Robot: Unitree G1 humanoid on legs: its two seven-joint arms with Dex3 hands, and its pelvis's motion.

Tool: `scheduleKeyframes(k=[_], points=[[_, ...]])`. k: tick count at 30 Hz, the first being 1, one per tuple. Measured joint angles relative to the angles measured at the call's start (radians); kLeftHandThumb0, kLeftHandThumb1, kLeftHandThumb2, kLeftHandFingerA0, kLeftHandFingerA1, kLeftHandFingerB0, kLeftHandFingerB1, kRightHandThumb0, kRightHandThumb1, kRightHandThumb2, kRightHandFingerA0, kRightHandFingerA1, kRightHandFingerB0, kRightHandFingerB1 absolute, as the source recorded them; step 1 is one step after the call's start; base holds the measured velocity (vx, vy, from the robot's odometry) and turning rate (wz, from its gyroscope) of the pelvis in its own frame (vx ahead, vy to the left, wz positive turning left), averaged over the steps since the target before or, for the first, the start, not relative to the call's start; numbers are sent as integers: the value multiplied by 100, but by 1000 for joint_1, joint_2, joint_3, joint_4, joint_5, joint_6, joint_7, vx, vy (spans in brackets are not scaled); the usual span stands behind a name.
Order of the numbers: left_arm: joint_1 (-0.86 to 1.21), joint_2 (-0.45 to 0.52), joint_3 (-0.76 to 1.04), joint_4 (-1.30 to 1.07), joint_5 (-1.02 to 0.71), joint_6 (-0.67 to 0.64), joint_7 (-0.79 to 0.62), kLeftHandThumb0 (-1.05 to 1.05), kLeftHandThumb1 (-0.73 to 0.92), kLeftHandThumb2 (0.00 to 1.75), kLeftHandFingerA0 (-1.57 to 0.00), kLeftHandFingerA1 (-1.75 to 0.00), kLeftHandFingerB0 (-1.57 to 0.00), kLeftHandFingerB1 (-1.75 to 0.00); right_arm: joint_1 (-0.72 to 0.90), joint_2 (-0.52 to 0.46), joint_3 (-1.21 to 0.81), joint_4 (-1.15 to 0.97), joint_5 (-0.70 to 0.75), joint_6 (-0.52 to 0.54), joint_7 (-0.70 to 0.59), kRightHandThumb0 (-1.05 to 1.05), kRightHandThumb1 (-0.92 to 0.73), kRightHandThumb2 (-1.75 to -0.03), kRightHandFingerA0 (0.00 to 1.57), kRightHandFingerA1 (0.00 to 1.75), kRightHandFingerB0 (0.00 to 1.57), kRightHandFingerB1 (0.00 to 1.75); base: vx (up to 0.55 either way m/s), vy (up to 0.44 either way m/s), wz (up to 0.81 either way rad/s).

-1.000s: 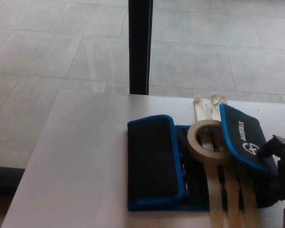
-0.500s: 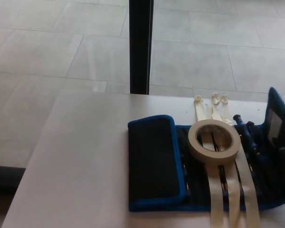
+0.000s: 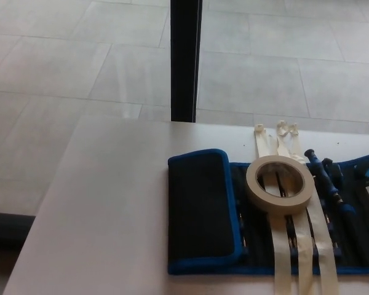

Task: The robot uses its right hand to open a black folded toolkit cover kept in the middle of the desk

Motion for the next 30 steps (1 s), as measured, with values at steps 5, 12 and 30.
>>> scheduleKeyframes(k=[5,12,30], points=[[0,0,0,0,0,0,0,-105,16,121,-65,-116,-61,-114,-1,-28,-141,9,69,33,3,-44,-74,-95,0,59,0,41,0,0,0],[0,0,0,1,0,0,0,-105,20,119,-61,-113,-60,-113,-15,-127,-322,47,166,91,26,-42,-71,-84,59,109,14,77,0,0,0],[-2,0,26,4,-4,0,0,-105,25,109,-62,-115,-57,-118,164,-409,-532,241,353,161,285,-55,-70,-61,92,154,40,85,0,0,0]])
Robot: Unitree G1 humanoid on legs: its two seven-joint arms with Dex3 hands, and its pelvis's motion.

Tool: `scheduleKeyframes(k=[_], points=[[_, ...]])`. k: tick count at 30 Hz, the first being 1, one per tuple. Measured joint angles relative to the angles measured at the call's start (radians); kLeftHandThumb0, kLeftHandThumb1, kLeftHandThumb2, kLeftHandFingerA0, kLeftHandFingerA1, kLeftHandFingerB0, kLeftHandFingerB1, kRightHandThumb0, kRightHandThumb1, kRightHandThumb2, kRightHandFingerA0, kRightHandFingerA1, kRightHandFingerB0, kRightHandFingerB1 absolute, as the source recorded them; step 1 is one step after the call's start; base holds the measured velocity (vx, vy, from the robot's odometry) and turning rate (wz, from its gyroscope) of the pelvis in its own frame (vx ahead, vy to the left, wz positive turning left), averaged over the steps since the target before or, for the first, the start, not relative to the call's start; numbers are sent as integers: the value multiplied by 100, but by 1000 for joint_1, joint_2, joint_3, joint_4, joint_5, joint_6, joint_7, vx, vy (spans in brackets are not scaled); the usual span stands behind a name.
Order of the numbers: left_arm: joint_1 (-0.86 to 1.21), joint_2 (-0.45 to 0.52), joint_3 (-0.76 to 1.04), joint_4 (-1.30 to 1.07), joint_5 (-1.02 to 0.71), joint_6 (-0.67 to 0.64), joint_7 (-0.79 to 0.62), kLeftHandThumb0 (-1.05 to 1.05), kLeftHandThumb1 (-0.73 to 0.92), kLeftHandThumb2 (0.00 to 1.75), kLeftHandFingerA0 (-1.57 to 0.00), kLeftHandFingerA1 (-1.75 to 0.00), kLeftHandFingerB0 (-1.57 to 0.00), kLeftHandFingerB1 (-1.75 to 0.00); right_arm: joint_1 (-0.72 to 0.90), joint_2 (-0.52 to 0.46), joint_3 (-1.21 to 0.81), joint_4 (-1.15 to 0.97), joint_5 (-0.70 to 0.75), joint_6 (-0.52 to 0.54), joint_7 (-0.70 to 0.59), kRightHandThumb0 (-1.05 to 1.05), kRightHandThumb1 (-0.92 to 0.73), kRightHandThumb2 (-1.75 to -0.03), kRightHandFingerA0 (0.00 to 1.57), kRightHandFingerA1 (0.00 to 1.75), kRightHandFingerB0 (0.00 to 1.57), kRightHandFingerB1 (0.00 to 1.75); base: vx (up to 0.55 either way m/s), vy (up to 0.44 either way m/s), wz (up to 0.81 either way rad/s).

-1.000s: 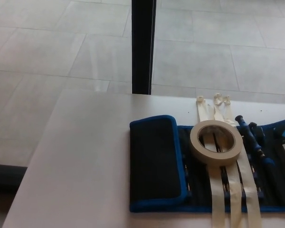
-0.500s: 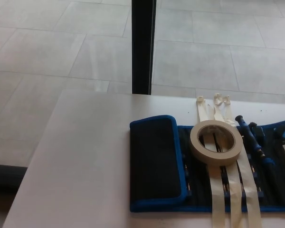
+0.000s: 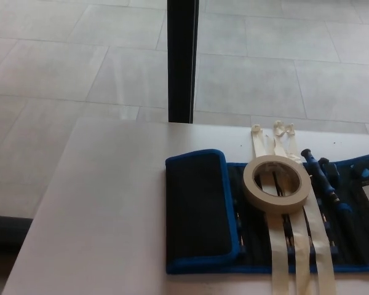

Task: The robot uses its right hand to open a black folded toolkit cover kept in the middle of the desk

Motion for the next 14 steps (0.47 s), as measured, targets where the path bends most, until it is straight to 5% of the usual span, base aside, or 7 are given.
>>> scheduleKeyframes(k=[2,3,5,8,9,13,14], points=[[0,0,4,0,0,0,0,-105,19,120,-62,-114,-57,-115,10,1,-2,12,13,0,17,-55,-70,-64,86,145,29,72,0,0,0],[-1,0,10,0,-1,0,0,-105,16,124,-64,-117,-58,-114,18,7,-7,29,36,0,44,-60,-53,-97,72,98,28,67,0,0,0],[-4,0,18,1,-3,0,1,-105,19,120,-60,-115,-57,-115,25,29,-5,36,60,-7,74,-55,-70,-61,76,117,30,71,0,0,0],[-7,0,32,1,-6,0,1,-105,28,108,-55,-119,-47,-122,37,89,6,33,93,-20,118,-52,-68,-60,79,108,34,60,0,0,0],[-7,0,36,1,-7,0,0,-68,73,61,-48,-66,-38,-45,42,104,11,32,98,-23,128,-53,-51,-96,75,94,32,63,0,0,0],[-3,0,69,-2,-21,0,-1,-71,56,96,-49,-70,-36,-55,91,188,53,7,129,-38,197,-56,-54,-99,75,94,30,63,0,0,0],[-4,0,81,-1,-24,0,0,-68,71,61,-49,-65,-40,-42,106,202,65,-7,137,-42,214,-57,-71,-61,66,86,33,55,0,0,0]])
